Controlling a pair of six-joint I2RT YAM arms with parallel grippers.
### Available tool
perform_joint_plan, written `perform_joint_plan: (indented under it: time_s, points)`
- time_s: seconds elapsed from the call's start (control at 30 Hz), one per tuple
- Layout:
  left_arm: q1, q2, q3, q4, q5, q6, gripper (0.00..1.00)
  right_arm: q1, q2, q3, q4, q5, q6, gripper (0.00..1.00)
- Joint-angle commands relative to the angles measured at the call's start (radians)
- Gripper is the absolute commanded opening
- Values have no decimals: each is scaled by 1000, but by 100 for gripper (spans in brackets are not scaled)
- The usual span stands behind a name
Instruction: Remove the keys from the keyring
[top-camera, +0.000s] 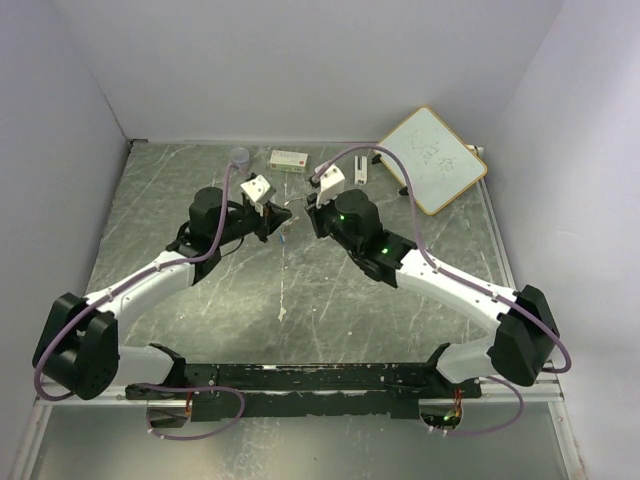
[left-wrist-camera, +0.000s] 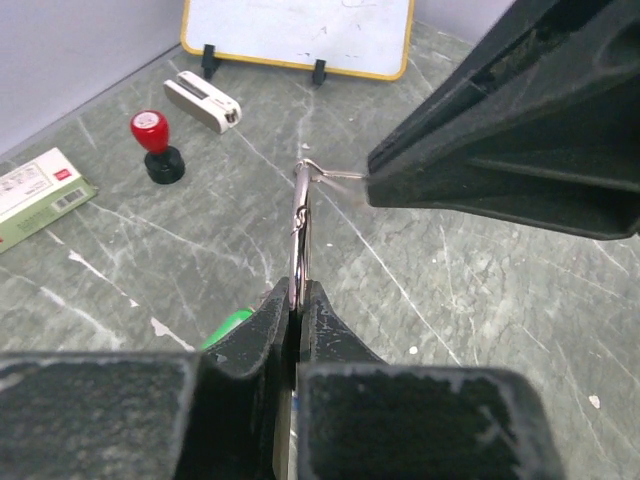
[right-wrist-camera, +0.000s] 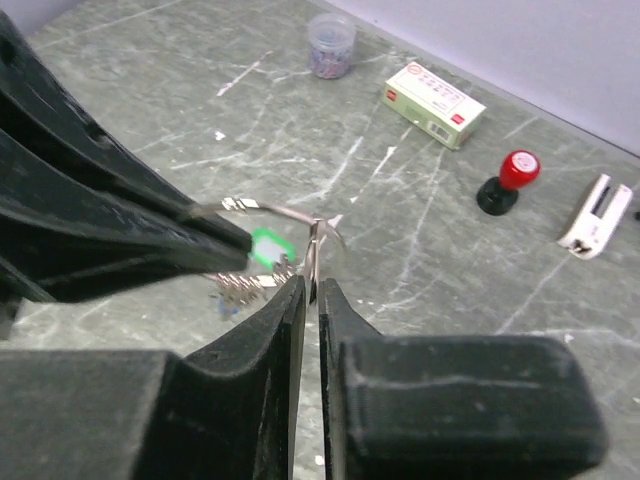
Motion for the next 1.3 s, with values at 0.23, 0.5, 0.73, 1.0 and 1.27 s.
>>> perform_joint_plan:
  time_s: [0.23, 0.5, 0.73, 1.0, 1.27]
  points:
    - [-12, -118, 151, -250, -79, 55, 7, 5, -181, -339, 318, 98, 0, 42]
    - [-24, -162, 203, -313, -36, 23, 7, 5, -222, -641, 786, -18, 29, 42]
    - [-38, -195, 231, -335, 12, -8, 7, 5, -142, -667, 983, -108, 19, 41]
    - [-66, -225, 259, -363, 30, -33, 7, 4, -55, -683, 1175, -150, 27, 42]
    - [-86, -224, 273, -386, 12, -35, 7, 4, -10, -664, 1218, -161, 44, 47]
